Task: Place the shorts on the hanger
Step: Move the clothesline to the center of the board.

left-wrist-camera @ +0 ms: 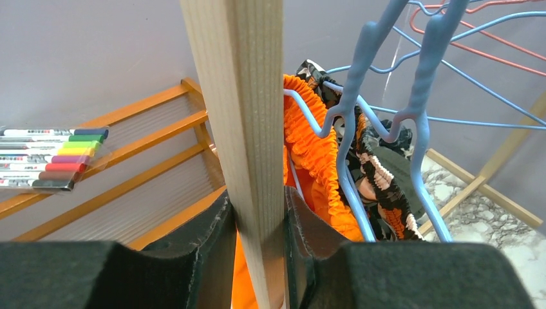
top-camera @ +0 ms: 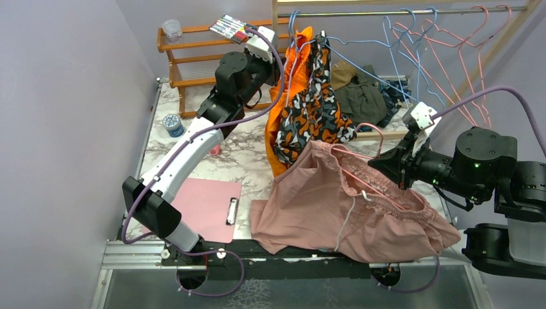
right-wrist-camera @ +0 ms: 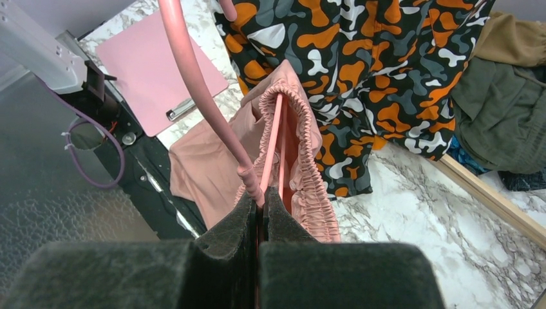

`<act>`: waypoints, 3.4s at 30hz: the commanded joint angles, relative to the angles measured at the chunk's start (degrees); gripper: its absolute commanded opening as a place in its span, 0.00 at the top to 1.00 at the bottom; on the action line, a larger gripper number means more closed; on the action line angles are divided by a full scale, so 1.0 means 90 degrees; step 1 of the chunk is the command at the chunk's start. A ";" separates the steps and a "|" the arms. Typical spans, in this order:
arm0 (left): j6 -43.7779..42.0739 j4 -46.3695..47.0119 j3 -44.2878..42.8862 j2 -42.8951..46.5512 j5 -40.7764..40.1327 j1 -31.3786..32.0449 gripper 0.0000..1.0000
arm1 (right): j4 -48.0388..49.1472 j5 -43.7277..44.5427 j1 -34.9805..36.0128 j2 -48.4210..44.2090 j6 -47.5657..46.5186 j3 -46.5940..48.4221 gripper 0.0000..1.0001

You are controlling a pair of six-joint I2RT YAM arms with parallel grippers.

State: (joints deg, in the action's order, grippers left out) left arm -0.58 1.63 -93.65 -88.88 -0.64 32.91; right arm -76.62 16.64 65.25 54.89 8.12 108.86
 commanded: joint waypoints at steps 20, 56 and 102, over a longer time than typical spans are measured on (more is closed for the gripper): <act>-0.0976 -0.1156 -0.0869 0.0884 -0.2323 -0.0072 1.00 | 0.0022 -0.0741 0.0001 0.0197 -0.0061 0.0674 0.99; -0.2378 -0.1003 0.0874 0.2018 -0.3916 -0.0517 1.00 | 0.1295 -0.3625 0.0003 -0.0520 -0.0112 0.1905 0.99; -0.2417 -0.0843 0.1395 0.2249 -0.3863 -0.0648 1.00 | 0.2017 0.0161 0.0005 -0.0558 -0.1725 0.2416 0.99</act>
State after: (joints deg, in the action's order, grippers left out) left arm -16.12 -5.65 -80.97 -70.35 -31.18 28.86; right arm -56.82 20.88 65.25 48.47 -7.90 131.59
